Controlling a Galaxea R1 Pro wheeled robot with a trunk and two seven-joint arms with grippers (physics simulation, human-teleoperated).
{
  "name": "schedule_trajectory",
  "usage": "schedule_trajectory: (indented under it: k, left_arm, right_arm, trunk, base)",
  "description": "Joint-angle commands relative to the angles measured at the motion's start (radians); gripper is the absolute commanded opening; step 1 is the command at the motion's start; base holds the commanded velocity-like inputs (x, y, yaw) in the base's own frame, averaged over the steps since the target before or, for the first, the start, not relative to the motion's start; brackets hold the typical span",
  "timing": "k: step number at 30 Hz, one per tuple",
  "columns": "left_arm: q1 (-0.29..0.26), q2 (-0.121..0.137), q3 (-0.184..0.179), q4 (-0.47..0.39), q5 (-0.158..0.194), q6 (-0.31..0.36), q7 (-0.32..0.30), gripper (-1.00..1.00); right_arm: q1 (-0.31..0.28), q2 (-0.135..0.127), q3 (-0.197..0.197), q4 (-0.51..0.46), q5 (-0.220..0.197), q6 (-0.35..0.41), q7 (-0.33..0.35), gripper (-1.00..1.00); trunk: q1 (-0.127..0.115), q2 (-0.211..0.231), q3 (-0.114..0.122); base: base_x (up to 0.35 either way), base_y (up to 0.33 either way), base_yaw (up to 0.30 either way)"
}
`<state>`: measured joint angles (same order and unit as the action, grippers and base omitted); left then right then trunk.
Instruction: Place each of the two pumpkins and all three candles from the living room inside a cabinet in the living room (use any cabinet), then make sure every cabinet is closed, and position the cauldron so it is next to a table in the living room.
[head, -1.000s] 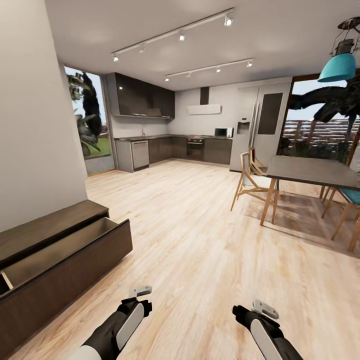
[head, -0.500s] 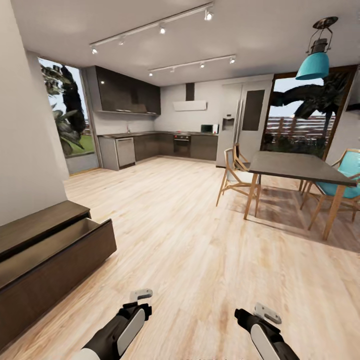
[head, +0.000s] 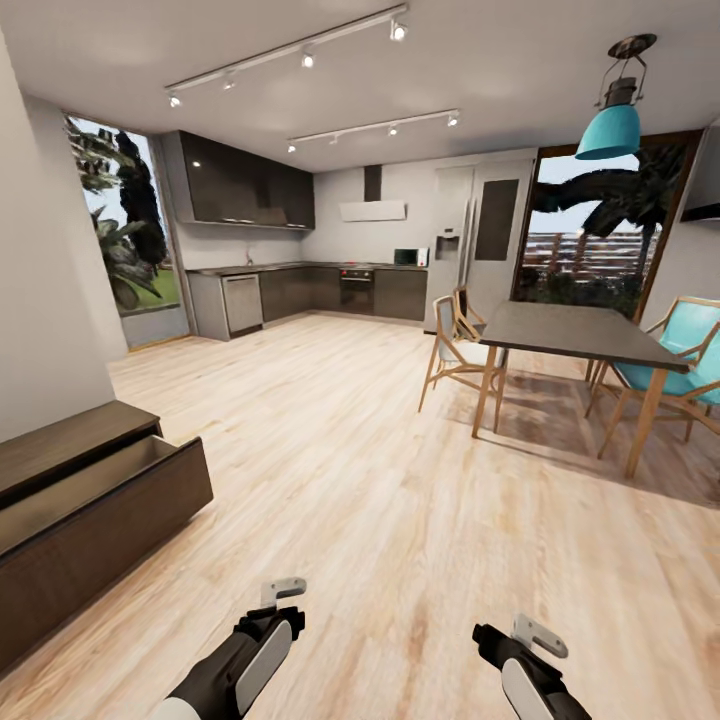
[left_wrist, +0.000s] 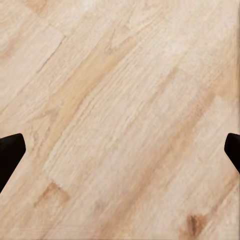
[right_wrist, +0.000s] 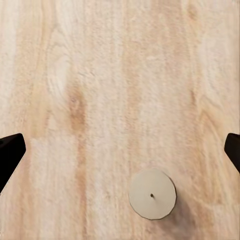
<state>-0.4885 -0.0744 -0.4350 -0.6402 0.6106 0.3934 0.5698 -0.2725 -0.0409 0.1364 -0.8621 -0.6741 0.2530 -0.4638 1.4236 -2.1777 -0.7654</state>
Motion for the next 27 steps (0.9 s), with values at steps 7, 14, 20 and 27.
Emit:
schedule_trajectory:
  k: [7, 14, 20, 27]
  left_arm:
    - [-0.001, 0.002, -0.053, 0.014, 0.009, -0.028, 0.009, 1.0]
    - [-0.001, 0.003, -0.054, 0.014, 0.008, -0.028, 0.009, 1.0]
    - [-0.001, 0.004, -0.054, 0.014, 0.008, -0.028, 0.009, 1.0]
    - [-0.001, 0.004, -0.055, 0.014, 0.008, -0.028, 0.01, 1.0]
  right_arm:
    - [-0.001, -0.001, 0.002, -0.002, -0.005, 0.003, -0.009, 1.0]
    - [-0.001, -0.001, 0.005, -0.002, -0.005, 0.003, -0.009, 1.0]
    - [-0.001, 0.002, 0.011, -0.002, -0.003, 0.003, -0.009, 1.0]
    - [-0.001, 0.005, 0.062, 0.005, -0.003, 0.004, -0.009, 1.0]
  trunk:
    - [0.0, 0.0, -0.001]
    - [0.0, 0.0, -0.001]
    - [0.0, 0.0, -0.001]
    - [0.0, 0.0, -0.001]
  base:
    - [0.186, -0.015, 0.0]
    - [0.039, -0.058, 0.0]
    - [0.055, -0.192, 0.0]
    - [0.005, -0.171, 0.0]
